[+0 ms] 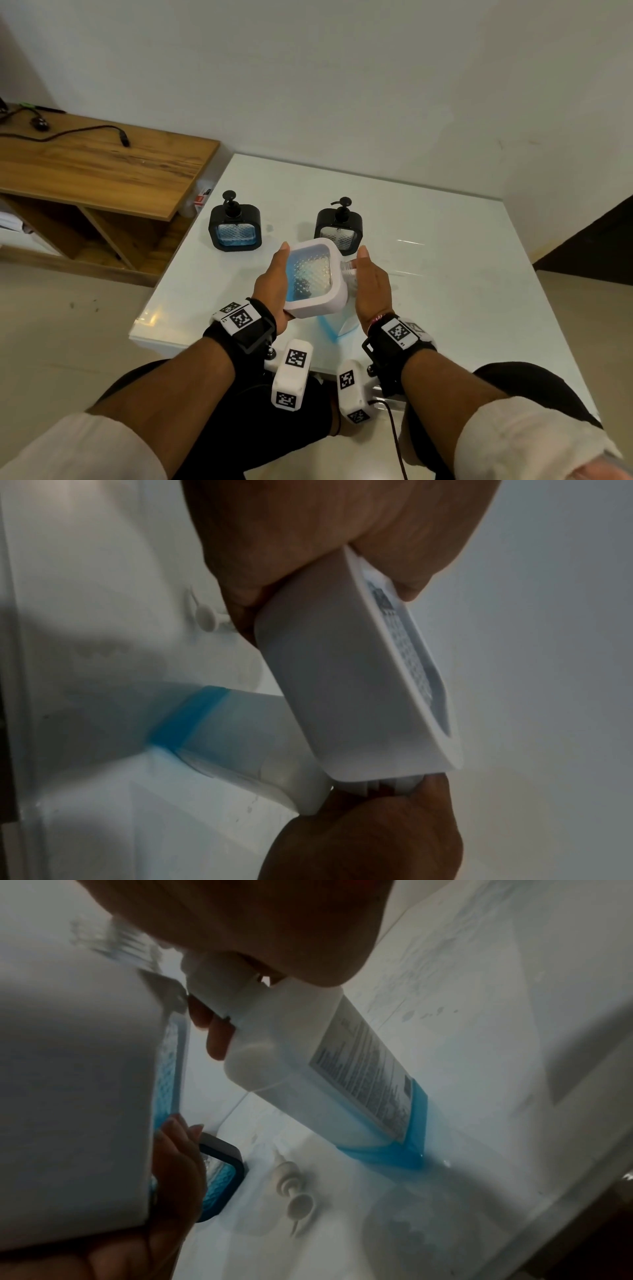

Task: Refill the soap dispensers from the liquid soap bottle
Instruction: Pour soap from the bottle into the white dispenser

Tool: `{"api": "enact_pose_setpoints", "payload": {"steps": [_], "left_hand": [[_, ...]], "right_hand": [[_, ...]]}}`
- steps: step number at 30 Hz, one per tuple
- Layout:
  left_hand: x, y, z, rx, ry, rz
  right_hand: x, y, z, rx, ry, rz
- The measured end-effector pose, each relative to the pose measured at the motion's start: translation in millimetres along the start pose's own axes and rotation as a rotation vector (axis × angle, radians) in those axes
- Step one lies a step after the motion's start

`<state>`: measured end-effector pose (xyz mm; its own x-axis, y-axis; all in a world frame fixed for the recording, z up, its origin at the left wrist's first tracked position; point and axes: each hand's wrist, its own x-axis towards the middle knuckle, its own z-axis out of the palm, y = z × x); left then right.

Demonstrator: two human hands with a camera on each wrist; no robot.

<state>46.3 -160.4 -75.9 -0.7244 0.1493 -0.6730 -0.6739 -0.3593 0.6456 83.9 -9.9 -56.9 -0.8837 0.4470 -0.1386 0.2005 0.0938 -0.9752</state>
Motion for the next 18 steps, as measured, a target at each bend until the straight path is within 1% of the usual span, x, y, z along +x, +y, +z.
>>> {"api": "enact_pose_setpoints", "payload": {"steps": [4, 9, 13, 18], "left_hand": [[5, -3, -3, -0.005, -0.017, -0.013], [8, -4, -9, -0.002, -0.015, -0.021], [14, -4, -11, -0.022, -0.059, -0.036], [16, -6, -13, -0.029, -0.062, -0.059]], "right_hand": [[-2, -3, -2, 0.000, -0.016, -0.015], [-4, -3, -4, 0.042, -0.073, 0.031], [-2, -4, -4, 0.065, -0.072, 0.011], [-4, -4, -3, 0.059, -0.079, 0.011]]}}
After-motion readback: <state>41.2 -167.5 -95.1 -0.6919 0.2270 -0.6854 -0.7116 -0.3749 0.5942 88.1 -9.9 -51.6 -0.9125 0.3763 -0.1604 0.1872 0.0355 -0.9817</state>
